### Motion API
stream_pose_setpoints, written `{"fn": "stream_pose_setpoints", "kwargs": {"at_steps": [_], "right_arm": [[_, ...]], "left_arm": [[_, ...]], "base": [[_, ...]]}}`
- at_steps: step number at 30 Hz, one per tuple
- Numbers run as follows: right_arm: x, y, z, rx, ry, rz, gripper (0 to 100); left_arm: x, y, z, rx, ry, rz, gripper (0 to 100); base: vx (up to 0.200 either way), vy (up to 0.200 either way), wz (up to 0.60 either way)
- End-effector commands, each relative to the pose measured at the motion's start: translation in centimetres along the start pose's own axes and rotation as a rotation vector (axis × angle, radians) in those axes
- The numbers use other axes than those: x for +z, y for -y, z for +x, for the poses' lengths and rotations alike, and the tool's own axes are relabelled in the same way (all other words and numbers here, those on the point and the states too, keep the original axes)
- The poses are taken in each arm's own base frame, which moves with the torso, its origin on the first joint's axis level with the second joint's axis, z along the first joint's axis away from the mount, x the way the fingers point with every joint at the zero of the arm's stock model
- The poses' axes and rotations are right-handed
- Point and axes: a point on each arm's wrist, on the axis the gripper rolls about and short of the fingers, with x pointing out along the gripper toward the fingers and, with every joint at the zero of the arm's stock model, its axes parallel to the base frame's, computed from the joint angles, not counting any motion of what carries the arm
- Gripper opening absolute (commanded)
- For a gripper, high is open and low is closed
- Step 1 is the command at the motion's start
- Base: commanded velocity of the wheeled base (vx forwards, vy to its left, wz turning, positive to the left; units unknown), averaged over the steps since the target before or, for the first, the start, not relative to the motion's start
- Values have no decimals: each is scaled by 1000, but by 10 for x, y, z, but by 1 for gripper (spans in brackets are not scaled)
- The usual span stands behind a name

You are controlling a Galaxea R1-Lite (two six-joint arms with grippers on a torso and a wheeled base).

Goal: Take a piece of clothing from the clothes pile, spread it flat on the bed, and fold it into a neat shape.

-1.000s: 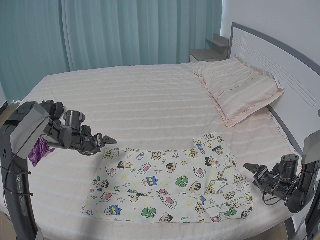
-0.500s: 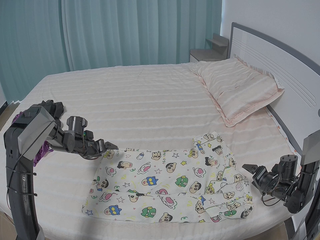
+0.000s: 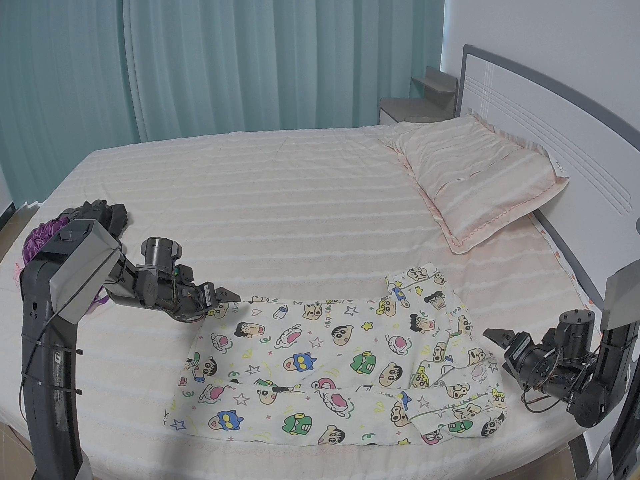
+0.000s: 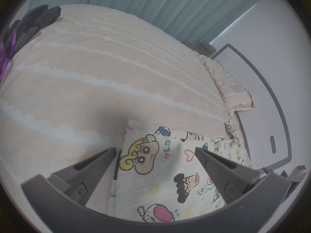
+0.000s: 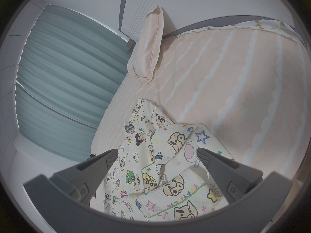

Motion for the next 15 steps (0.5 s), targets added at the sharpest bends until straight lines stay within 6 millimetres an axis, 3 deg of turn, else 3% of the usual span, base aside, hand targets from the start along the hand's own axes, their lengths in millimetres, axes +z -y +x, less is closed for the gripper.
{"fn": "stream_pose_setpoints", "kwargs": {"at_steps": [1, 2, 3, 9, 15], "right_arm": [[-1, -1, 1, 10, 2, -3, 100], [-1, -1, 1, 12, 0, -4, 100], [-1, -1, 1, 12, 0, -4, 100], [2, -6, 4, 37, 17, -6, 100], [16, -14, 30, 90, 55, -152, 100]], "left_arm": [[-3, 2, 6, -5, -9, 5, 100], [-3, 3, 8, -8, -11, 8, 100], [-3, 3, 8, -8, -11, 8, 0], [-2, 4, 8, -5, -9, 6, 0], [-1, 2, 1, 36, 7, 2, 0]], "base": [[0, 0, 0], [0, 0, 0], [0, 0, 0], [0, 0, 0], [0, 0, 0]]}}
